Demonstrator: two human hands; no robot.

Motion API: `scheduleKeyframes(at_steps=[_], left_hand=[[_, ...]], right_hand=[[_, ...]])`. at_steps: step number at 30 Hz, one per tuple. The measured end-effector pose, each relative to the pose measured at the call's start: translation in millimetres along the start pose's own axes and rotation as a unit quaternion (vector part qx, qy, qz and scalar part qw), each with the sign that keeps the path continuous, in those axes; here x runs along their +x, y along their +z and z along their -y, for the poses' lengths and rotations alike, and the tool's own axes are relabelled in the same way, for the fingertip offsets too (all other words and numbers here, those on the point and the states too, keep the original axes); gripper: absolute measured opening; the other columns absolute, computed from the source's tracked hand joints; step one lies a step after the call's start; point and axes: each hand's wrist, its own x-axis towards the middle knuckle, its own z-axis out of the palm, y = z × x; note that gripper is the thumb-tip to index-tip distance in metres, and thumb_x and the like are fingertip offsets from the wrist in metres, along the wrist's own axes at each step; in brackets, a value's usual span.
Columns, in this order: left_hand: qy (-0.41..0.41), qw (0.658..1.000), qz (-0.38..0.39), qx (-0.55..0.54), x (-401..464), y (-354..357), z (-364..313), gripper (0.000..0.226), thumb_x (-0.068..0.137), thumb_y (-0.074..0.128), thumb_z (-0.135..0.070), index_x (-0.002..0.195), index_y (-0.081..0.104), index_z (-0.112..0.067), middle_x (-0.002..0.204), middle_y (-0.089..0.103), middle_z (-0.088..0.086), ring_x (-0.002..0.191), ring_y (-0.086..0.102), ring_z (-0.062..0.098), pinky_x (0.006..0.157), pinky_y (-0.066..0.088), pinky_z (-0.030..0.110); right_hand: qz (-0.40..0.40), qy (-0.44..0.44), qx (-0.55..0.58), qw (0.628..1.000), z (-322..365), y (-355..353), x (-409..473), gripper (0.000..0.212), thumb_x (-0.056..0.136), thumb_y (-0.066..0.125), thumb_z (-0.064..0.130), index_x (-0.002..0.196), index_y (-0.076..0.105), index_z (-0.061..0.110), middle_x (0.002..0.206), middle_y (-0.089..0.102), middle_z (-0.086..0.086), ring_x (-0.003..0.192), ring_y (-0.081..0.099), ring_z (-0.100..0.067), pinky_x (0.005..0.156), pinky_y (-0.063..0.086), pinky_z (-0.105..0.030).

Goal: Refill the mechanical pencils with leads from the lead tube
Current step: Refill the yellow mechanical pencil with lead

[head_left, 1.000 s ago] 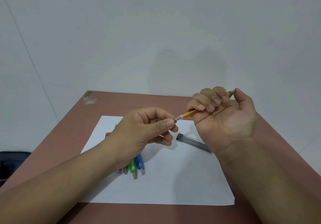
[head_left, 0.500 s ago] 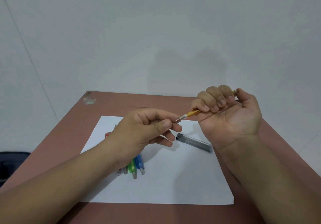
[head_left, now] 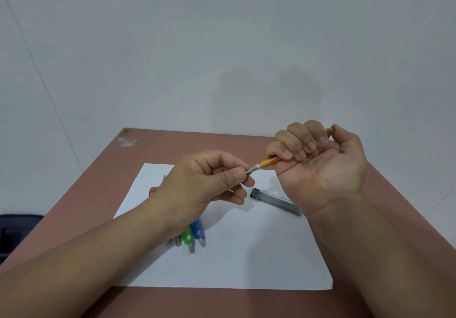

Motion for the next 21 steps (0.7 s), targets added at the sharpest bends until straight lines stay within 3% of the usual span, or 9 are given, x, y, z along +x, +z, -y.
scheduleKeyframes(at_steps=[9, 15, 21], left_hand=[[0.010, 1.000, -0.008, 0.007, 1, -1, 2, 0.014, 0.076, 0.068, -0.017, 0.085, 0.073, -0.007, 0.083, 0.074, 0.015, 0.066, 0.067, 0.022, 0.066, 0.059, 0.030], [0.007, 1.000, 0.023, -0.012, 0, -3, 2, 0.016, 0.081, 0.065, -0.016, 0.089, 0.080, -0.016, 0.092, 0.076, 0.015, 0.073, 0.070, 0.022, 0.070, 0.060, 0.034], [0.004, 0.998, 0.004, 0.056, 1, -1, 2, 0.019, 0.093, 0.060, -0.004, 0.092, 0.078, -0.010, 0.087, 0.076, 0.013, 0.070, 0.070, 0.020, 0.071, 0.060, 0.032]], right_hand=[[0.006, 0.006, 0.004, 1.000, -3, 0, 1, 0.044, 0.095, 0.033, 0.047, 0.063, 0.034, 0.017, 0.062, 0.029, 0.002, 0.051, 0.027, -0.015, 0.051, 0.035, -0.028], [0.018, 0.005, -0.004, 1.000, 2, -1, 4, 0.042, 0.097, 0.039, 0.047, 0.070, 0.042, 0.015, 0.067, 0.036, 0.000, 0.053, 0.035, -0.017, 0.055, 0.039, -0.028], [0.030, 0.035, -0.191, 0.980, 7, -4, 10, 0.013, 0.092, 0.044, 0.025, 0.084, 0.047, 0.016, 0.075, 0.047, -0.003, 0.066, 0.049, -0.020, 0.067, 0.044, -0.033]])
